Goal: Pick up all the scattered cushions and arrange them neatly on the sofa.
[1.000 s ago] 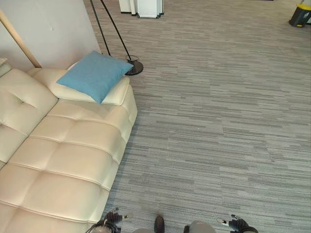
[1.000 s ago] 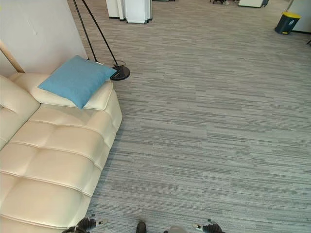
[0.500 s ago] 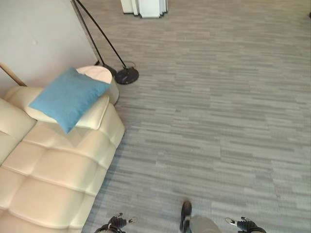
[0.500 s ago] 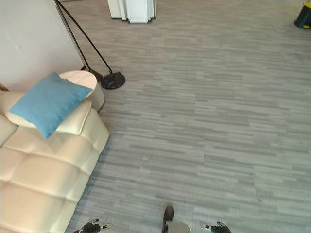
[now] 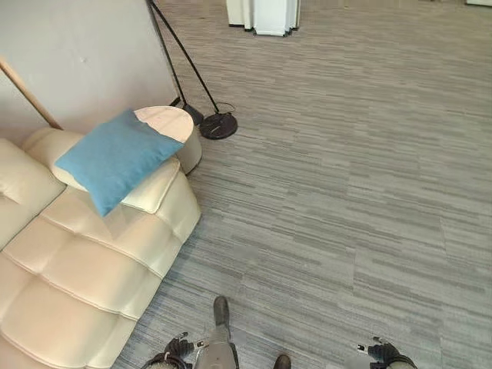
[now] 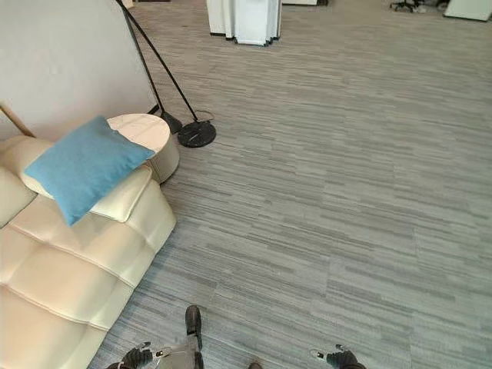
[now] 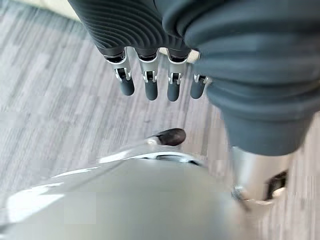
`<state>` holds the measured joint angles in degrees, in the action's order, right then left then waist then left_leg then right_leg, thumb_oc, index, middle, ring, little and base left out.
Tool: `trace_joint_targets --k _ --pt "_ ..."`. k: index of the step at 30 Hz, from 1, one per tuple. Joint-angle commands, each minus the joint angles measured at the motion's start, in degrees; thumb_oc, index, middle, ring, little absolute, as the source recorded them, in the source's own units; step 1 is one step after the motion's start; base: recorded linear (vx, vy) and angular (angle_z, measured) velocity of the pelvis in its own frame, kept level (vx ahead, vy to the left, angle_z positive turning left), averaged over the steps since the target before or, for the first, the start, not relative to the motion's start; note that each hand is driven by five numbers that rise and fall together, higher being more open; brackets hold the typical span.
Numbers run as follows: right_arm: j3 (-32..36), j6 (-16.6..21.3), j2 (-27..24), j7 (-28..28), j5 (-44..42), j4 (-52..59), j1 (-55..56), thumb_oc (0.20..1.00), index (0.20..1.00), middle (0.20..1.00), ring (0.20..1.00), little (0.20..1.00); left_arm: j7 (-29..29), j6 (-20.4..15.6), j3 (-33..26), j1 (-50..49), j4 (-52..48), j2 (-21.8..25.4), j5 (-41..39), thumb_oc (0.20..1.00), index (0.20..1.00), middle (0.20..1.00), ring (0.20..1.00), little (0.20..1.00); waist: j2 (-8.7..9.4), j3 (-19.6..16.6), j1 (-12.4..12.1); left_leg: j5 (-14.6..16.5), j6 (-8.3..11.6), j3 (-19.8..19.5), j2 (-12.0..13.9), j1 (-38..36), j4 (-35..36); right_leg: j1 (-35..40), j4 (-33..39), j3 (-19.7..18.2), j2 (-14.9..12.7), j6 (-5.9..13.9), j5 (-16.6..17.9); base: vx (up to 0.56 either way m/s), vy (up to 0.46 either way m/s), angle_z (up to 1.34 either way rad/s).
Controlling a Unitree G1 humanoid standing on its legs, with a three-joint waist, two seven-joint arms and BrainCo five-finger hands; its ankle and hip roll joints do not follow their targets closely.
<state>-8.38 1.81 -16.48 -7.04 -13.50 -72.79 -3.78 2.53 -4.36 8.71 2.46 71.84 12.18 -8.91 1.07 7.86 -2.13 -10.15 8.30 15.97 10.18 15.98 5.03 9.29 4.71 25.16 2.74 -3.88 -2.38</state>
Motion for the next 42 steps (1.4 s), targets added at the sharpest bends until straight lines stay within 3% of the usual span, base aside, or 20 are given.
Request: trace_joint_targets --k 1,4,6,7,8,12,14,19,21,24,26,27,30,32,33,35,36,37,41,42 --pt "1.83 -0.38 -1.22 -0.66 1.5 0.58 0.74 1.0 1.0 1.0 1.0 1.0 1.1 -0.1 -0.85 -0.22 0.5 1.69 -1.09 1.0 1.0 1.0 1.0 1.0 -1.69 0.62 -2.76 -0.41 -1.97 3.06 1.07 -3.02 -1.41 3.44 -2.23 -4.29 -8.82 10.58 -6.71 0.2 0.142 0.11" --pt "1.53 -0.76 -0.17 0.15 2.22 0.22 0.83 1.0 1.0 1.0 1.0 1.0 0.94 0.2 -2.14 -1.3 1.81 2.15 -0.21 1.0 1.0 1.0 1.0 1.0 -1.04 -1.34 -3.89 -1.44 -3.01 2.43 -0.12 -4.13 -2.34 4.8 -3.1 -5.01 -10.37 11.49 -7.13 0.39 0.235 -0.02" --pt "1.47 -0.92 0.94 0.76 2.03 0.52 0.93 1.0 1.0 1.0 1.0 1.0 0.79 0.38 -2.25 -1.7 2.19 2.6 0.82 1.0 1.0 1.0 1.0 1.0 0.43 -2.34 -4.67 0.69 -4.44 1.73 -1.89 -4.21 -4.77 5.15 -6.93 -5.36 -12.61 12.5 -6.88 0.32 0.241 0.16" --pt "1.24 -1.0 1.61 1.14 1.93 1.02 1.25 1.0 1.0 1.0 1.0 1.0 0.63 0.61 -2.19 -1.62 2.1 3.17 1.31 1.0 1.0 1.0 1.0 1.0 1.27 -2.59 -4.72 3.02 -6.14 1.12 -3.6 -5.05 -5.87 2.74 -14.54 -5.69 -15.04 13.14 -5.34 0.26 0.237 0.38" --pt "1.24 -1.0 1.62 1.14 1.93 1.03 1.25 1.0 1.0 1.0 1.0 1.0 0.63 0.61 -2.2 -1.63 2.09 3.19 1.31 1.0 1.0 1.0 1.0 1.0 1.35 -2.64 -4.73 3.06 -6.18 1.17 -3.67 -4.99 -5.9 2.61 -14.7 -5.73 -15.15 13.19 -5.43 0.22 0.239 0.4" --pt "0.98 -1.02 2.24 1.37 1.77 2.23 0.6 1.0 1.0 1.0 1.0 1.0 0.95 0.93 -1.84 -0.49 1.7 4.26 1.53 1.0 1.0 1.0 1.0 1.0 1.89 -1.49 -3.47 7.93 -10.16 -0.81 -7.96 -8.38 -6.71 -3.98 -32.07 -7.98 -19.44 15.02 5.26 0.2 0.229 0.58" --pt "0.88 -0.73 2.67 1.29 1.37 2.58 0.84 1.0 1.0 1.0 1.0 1.0 1.1 0.79 -1.55 0.03 1.25 4.89 1.12 1.0 1.0 1.0 1.0 1.0 0.88 -0.96 -2.38 9.19 -11.1 -2.81 -8.68 -11.27 -5.39 -8.85 -37.59 -10.29 -17.94 13.7 4.41 0.25 0.14 0.56" --pt "1.41 -0.31 2.23 1.21 -0.02 2.18 0.2 1.0 1.0 1.0 1.0 1.0 0.69 0.3 -0.76 1.85 0.91 4.92 -0.54 1.0 1.0 1.0 1.0 1.0 -0.62 0.82 0.22 11.07 -10.28 -6.8 -9.66 -15.87 -4.16 -15.18 -27.22 -9.46 -14.94 11.08 -0.9 0.28 0.004 0.58" --pt "1.81 -0.38 1.96 1.14 -0.57 2.07 0.25 1.0 1.0 1.0 1.0 1.0 0.58 0.17 -0.46 2.22 0.94 4.77 -0.44 1.0 1.0 1.0 1.0 1.0 -0.28 1.27 1.63 12.28 -9.68 -8.44 -10.45 -17.62 -3.98 -16.71 -17.19 -10.8 -13.8 11.57 1.22 0.29 -0.098 0.45" --pt "2.79 -0.42 1.93 1.01 -1.39 1.7 0.59 1.0 1.0 1.0 1.0 1.0 0.7 -0.29 -0.07 3.1 1.5 4.3 0.26 1.0 1.0 1.0 1.0 1.0 0.26 2.01 4.22 14.74 -8.51 -11.0 -11.16 -20.98 -3.83 -20.95 -6.01 -15.2 -13.15 14.01 7.03 0.32 -0.119 0.29" --pt "2.79 -0.42 1.9 1.02 -1.39 1.7 0.59 1.0 1.0 1.0 1.0 1.0 0.7 -0.31 -0.07 3.1 1.52 4.26 0.27 1.0 1.0 1.0 1.0 1.0 0.09 2.11 4.23 14.89 -8.46 -11.03 -10.99 -21.15 -3.85 -20.66 -5.83 -15.09 -12.99 14.0 7.06 0.28 -0.118 0.56" --pt "3.65 -0.56 1.79 1.14 -1.71 1.41 1.23 1.0 1.0 1.0 1.0 1.0 0.55 -0.54 -0.06 3.19 1.88 3.87 0.59 1.0 1.0 1.0 1.0 1.0 -0.13 1.94 5.7 16.82 -7.73 -13.11 -10.4 -23.86 -3.56 -23.33 -2.7 -18.16 -13.75 15.11 9.59 0.34 -0.153 0.6" --pt "4.11 -0.65 1.53 1.45 -1.57 1.1 1.9 1.0 1.0 1.0 1.0 1.0 0.3 -0.64 -0.06 2.89 2.23 3.55 0.85 1.0 1.0 1.0 1.0 1.0 -0.45 1.57 6.45 18.3 -7.05 -14.45 -9.44 -26.48 -3.21 -23.81 -2.51 -18.27 -14.83 15.47 10.51 0.37 -0.196 0.4" --pt "4.27 -0.61 1.49 1.59 -1.57 1.03 2.09 1.0 1.0 1.0 1.0 1.0 0.19 -0.63 -0.16 2.7 2.27 3.44 0.72 1.0 1.0 1.0 1.0 1.0 -0.42 1.42 6.53 19.0 -6.62 -14.82 -9.07 -27.55 -3.34 -23.73 -3.08 -17.57 -15.49 15.57 10.8 0.31 -0.234 0.57" --pt "4.31 -0.6 1.3 1.77 -1.07 0.87 2.57 1.0 1.0 1.0 1.0 1.0 -0.01 -0.61 -0.54 1.87 2.7 3.34 0.93 1.0 1.0 1.0 1.0 1.0 0.16 0.27 6.31 20.86 -5.57 -14.73 -8.02 -29.87 -3.18 -21.87 -3.02 -14.81 -16.57 15.83 11.48 0.36 -0.321 0.42" --pt "3.77 -0.35 0.78 2.02 -0.6 0.71 2.44 1.0 1.0 1.0 1.0 1.0 -0.1 -0.58 -0.97 1.02 3.12 2.97 0.68 1.0 1.0 1.0 1.0 1.0 -0.13 -0.42 6.48 21.32 -4.23 -14.16 -5.27 -30.97 -4.49 -21.62 -5.1 -13.86 -15.9 15.18 10.82 0.41 -0.461 0.2" --pt "2.92 -0.08 0.25 2.19 -0.37 0.57 2.05 1.0 1.0 1.0 1.0 1.0 -0.12 -0.67 -1.3 0.31 3.06 2.61 -0.14 1.0 1.0 1.0 1.0 1.0 -0.7 -0.89 6.18 19.1 -3.01 -14.39 -2.39 -29.71 -8.36 -21.03 -6.42 -13.56 -13.83 13.67 9.12 0.32 -0.464 0.13" --pt "2.53 0.2 0.05 2.06 -0.42 0.68 1.82 1.0 1.0 1.0 1.0 1.0 -0.08 -0.66 -1.32 0.1 2.95 2.45 -0.41 1.0 1.0 1.0 1.0 1.0 -0.97 -1.07 6.12 17.6 -2.77 -14.72 -1.66 -28.4 -10.47 -20.57 -6.42 -13.37 -12.94 12.95 8.43 0.3 -0.464 -0.11" --pt "1.57 0.74 -1.1 1.76 -0.95 1.66 0.99 1.0 1.0 1.0 1.0 1.0 0.17 -0.34 -1.21 0.55 1.71 1.86 -2.75 1.0 1.0 1.0 1.0 1.0 -0.45 -0.39 5.04 9.77 -2.83 -15.98 -0.55 -21.71 -24.79 -16.45 -5.44 -13.01 -10.25 9.33 4.77 0.18 -0.289 -0.16" --pt "1.57 0.74 -1.1 1.76 -0.95 1.65 0.97 1.0 1.0 1.0 1.0 1.0 0.17 -0.32 -1.21 0.56 1.7 1.86 -2.76 1.0 1.0 1.0 1.0 1.0 -0.51 -0.37 5.14 9.89 -2.79 -16.13 -0.49 -21.53 -25.07 -16.44 -5.44 -12.89 -10.21 9.31 4.76 0.21 -0.297 -0.09"
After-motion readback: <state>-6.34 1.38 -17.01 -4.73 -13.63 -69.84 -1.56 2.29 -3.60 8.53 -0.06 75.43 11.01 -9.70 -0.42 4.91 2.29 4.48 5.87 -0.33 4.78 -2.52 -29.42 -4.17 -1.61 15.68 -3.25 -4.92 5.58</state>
